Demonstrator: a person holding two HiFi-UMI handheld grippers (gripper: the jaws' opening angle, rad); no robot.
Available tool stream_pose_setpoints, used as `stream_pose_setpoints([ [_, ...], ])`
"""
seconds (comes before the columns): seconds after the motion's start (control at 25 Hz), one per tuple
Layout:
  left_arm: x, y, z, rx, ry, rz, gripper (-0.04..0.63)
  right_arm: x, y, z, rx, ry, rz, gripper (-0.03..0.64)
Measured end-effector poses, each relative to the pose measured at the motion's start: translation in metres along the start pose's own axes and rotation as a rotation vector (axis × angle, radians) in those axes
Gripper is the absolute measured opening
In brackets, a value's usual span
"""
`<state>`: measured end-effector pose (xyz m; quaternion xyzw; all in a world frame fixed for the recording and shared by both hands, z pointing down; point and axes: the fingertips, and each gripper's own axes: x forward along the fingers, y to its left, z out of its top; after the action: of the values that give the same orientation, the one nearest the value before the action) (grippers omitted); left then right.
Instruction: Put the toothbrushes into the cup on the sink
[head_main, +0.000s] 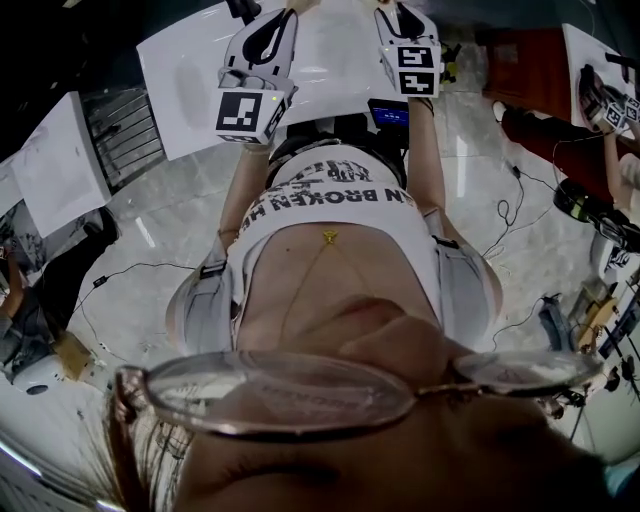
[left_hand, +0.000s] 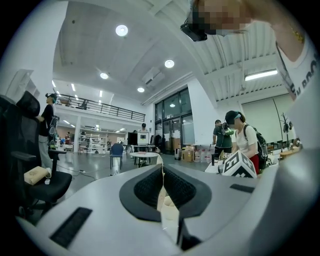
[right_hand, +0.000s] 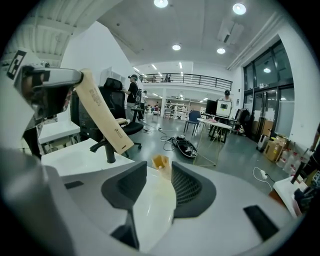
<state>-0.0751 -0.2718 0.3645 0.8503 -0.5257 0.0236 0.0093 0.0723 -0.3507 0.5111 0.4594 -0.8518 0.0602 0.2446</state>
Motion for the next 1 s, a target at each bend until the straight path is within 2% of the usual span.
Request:
stream_pose_setpoints([
  [0.44,0.059,-0.027,-0.01,0.06,-0.007,-0.182,0.017,-0.034,-0.018,-0.026,0.102,-0.026,-0.091,0.15],
  [0.8,0.107,-0.043,-0.034,0.117,0.02,-0.28,0.017,-0.057,-0.038,-0.053,0.205,-0.01,-0.178,0.15],
  [1.0,0.135,-0.046,-0.062,0.16,0.073,-0.306,0.017,-0.066,-0.047,-0.064,0.255,-0.002,-0.207,0.15],
])
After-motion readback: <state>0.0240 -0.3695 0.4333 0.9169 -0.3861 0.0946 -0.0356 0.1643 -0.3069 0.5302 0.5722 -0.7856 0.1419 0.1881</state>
